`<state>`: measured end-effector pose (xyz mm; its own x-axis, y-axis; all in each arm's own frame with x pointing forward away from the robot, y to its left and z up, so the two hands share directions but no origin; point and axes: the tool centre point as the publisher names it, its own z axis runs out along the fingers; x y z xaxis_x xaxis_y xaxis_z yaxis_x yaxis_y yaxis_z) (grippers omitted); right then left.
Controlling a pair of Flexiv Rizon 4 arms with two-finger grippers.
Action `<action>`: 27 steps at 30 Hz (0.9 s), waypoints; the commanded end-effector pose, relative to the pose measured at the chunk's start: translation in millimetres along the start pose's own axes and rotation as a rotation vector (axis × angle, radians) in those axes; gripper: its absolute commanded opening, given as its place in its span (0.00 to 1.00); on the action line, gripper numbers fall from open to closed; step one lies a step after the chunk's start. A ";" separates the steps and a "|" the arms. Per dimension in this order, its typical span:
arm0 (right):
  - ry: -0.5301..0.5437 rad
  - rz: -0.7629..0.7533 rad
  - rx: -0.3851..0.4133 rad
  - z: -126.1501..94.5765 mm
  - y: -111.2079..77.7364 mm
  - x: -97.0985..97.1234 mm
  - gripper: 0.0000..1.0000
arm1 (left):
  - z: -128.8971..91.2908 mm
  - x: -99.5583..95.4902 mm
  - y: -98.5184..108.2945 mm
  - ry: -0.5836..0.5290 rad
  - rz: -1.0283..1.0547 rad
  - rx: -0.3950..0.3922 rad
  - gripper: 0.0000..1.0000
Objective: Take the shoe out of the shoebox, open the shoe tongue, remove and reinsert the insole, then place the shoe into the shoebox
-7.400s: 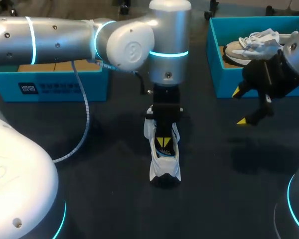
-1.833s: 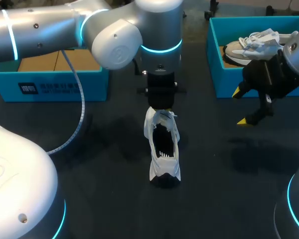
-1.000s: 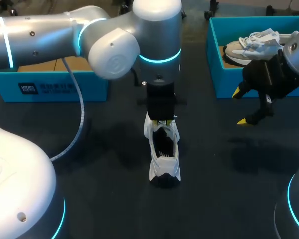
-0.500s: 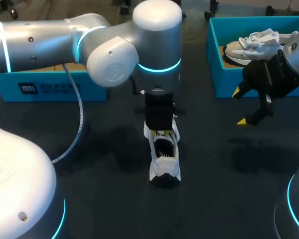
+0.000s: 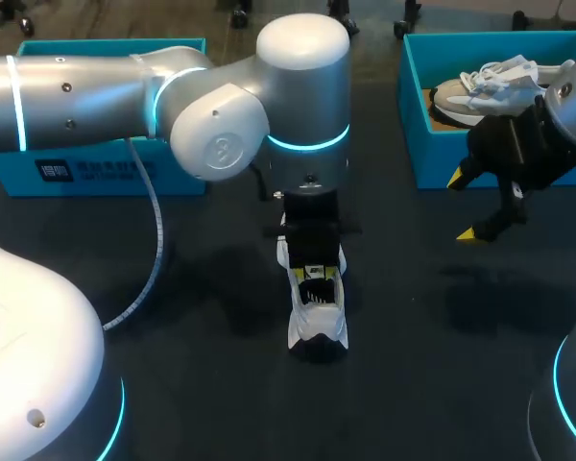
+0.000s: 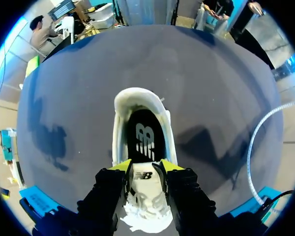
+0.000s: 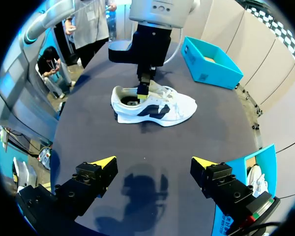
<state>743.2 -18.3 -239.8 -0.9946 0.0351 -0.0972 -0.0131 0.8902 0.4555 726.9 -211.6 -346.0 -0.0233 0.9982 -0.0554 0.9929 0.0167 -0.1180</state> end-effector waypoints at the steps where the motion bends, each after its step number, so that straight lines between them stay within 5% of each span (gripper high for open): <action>1: -0.001 0.000 0.001 0.2 0.0 0.7 1.00 | -2.7 0.7 -1.3 0.000 -0.079 -0.033 0.39; 13: -0.001 0.000 0.001 0.2 0.0 0.7 1.00 | -9.8 7.3 -10.0 -0.087 -0.329 -0.038 0.49; 15: -0.001 0.000 0.001 0.2 0.0 0.7 1.00 | -9.6 9.7 -12.0 -0.096 -0.360 -0.070 0.71; 17: -0.001 0.000 0.001 0.2 0.0 0.7 1.00 | -10.8 12.2 -13.1 -0.116 -0.394 -0.106 0.78; 18: -0.001 0.000 0.001 0.2 0.0 0.7 1.00 | -12.1 13.4 -13.3 -0.114 -0.413 -0.132 0.97; 19: -0.001 0.000 0.001 0.2 0.0 0.7 1.00 | -15.6 15.2 -13.5 -0.142 -0.431 -0.113 1.00; 27: -0.001 0.000 0.001 0.2 0.0 0.7 1.00 | -15.6 15.2 -13.5 -0.142 -0.431 -0.113 1.00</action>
<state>743.1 -18.3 -239.8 -0.9946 0.0352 -0.0972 -0.0130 0.8902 0.4555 715.9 -200.9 -329.4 -0.4467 0.8830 -0.1439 0.8945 0.4443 -0.0499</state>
